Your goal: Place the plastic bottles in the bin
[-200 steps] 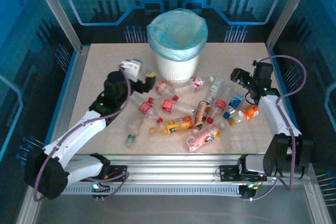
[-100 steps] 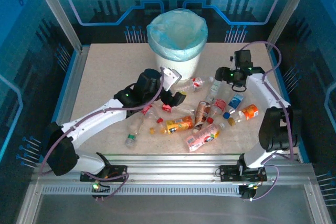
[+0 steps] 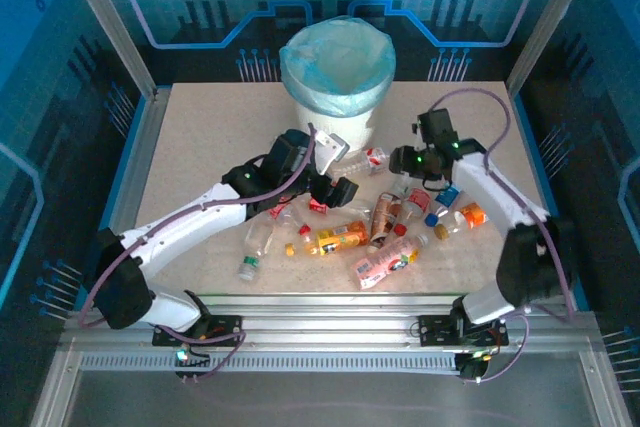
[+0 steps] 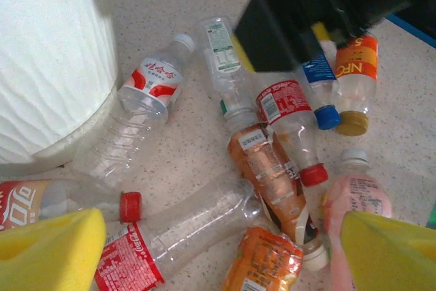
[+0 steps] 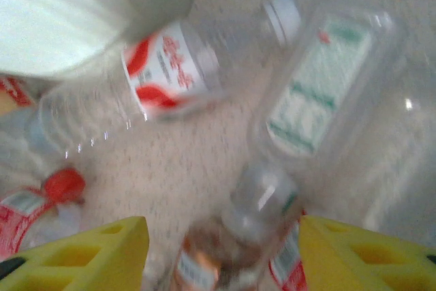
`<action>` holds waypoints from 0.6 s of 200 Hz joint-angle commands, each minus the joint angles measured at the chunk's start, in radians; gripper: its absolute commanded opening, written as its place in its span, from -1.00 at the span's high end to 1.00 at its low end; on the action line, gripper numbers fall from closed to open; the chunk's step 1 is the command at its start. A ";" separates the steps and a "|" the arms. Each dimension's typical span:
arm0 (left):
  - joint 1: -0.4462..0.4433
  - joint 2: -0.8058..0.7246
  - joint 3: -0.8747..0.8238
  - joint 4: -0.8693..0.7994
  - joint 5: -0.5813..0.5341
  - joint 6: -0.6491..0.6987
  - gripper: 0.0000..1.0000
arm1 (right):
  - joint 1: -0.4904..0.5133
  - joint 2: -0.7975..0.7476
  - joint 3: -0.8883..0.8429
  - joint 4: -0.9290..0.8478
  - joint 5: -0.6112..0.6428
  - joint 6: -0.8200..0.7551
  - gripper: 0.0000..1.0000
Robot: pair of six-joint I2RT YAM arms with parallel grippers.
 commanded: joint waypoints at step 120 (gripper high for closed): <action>-0.390 0.137 0.021 -0.136 0.044 0.208 -0.75 | -0.178 -0.651 -0.582 -0.243 -0.316 0.287 0.10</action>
